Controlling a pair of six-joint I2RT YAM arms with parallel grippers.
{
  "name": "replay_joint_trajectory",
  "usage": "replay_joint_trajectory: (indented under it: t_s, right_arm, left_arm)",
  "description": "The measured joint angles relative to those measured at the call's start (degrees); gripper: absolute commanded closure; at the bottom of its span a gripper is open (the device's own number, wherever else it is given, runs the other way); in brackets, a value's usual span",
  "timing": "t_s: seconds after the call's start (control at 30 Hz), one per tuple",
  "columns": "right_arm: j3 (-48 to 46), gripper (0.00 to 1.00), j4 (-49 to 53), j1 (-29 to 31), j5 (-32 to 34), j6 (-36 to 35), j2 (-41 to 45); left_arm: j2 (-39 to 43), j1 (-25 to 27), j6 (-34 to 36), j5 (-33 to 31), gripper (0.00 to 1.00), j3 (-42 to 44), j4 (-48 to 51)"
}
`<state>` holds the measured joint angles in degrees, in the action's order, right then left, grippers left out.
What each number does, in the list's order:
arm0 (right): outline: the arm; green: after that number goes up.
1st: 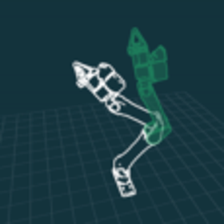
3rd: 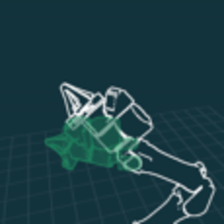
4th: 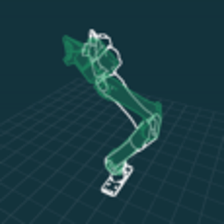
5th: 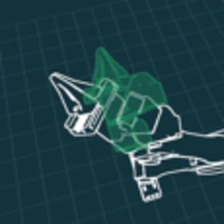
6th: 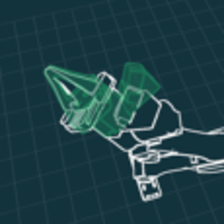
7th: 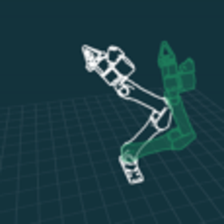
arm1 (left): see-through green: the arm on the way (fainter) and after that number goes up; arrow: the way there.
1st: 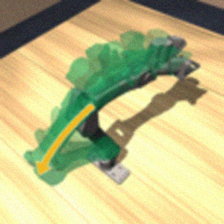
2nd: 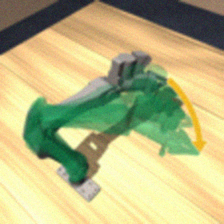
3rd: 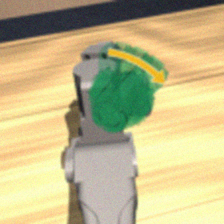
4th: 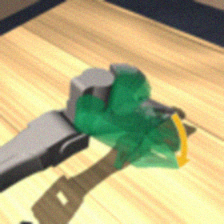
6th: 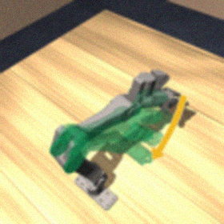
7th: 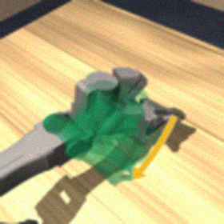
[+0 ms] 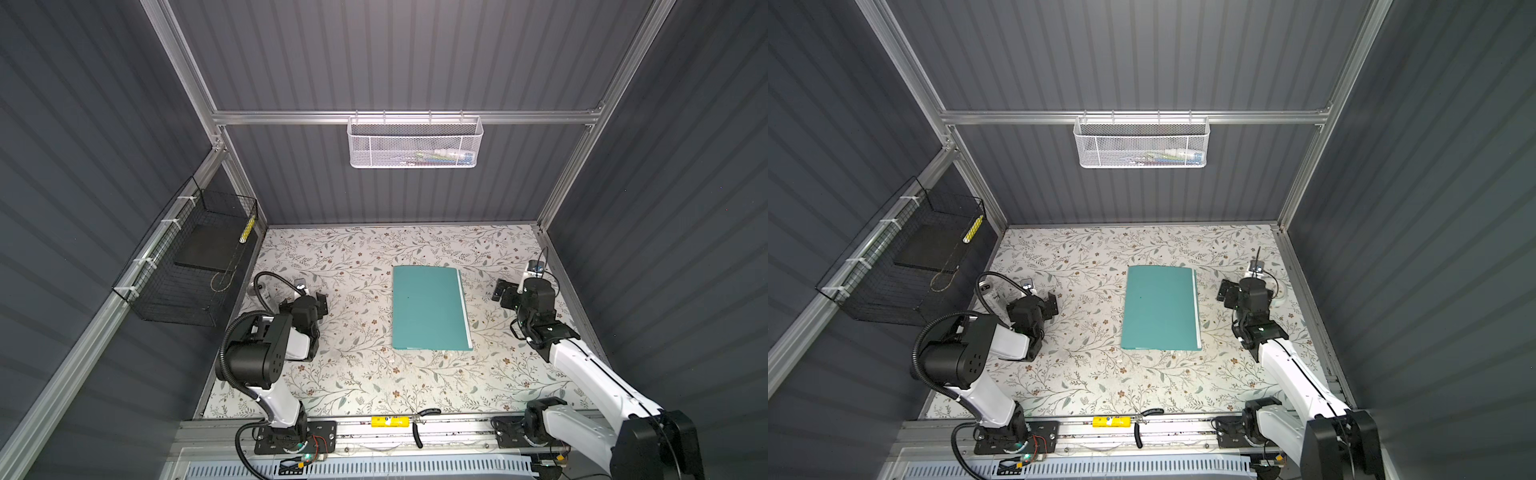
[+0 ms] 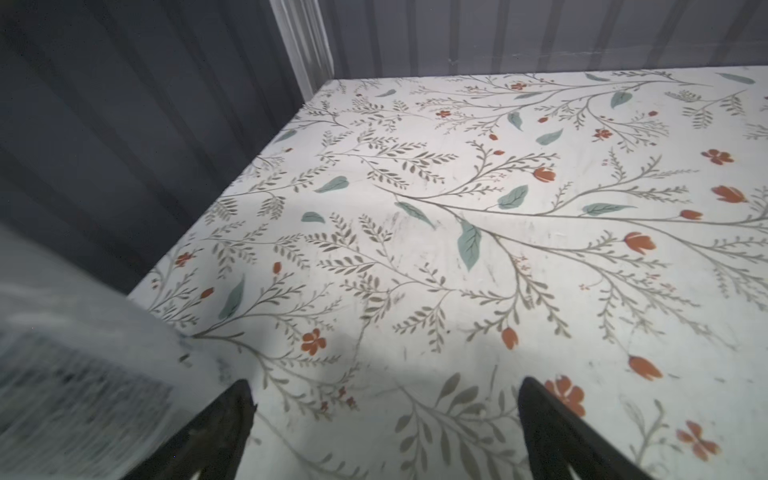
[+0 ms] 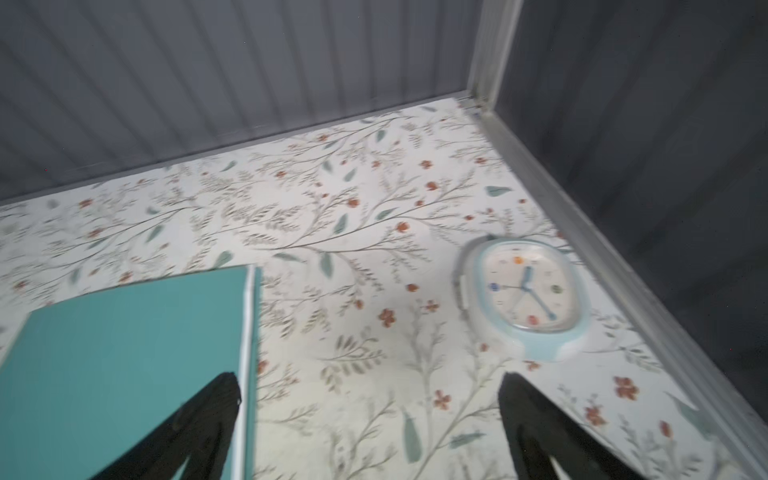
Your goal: Put the files into the folder
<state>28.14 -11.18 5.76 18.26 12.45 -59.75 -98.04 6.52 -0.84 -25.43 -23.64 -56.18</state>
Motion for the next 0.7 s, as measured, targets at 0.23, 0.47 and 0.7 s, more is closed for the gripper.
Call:
replay_joint_trajectory:
  t_s: [0.23,0.47,0.7]
  right_arm:
    - [-2.8,0.01,-14.0,-5.7,2.0,-2.6,-12.7]
    - [-4.9,0.01,-26.5,-6.0,2.0,-3.9,-19.3]
    - [-5.2,0.01,-32.1,-6.2,-0.3,-5.9,-21.6]
  left_arm:
    - [0.0,0.0,-0.4,0.7,0.00,-1.4,0.8]
    - [0.0,0.0,-0.4,1.1,0.00,-1.4,1.2]
    - [0.0,0.0,-0.4,1.1,0.00,-1.4,1.4]
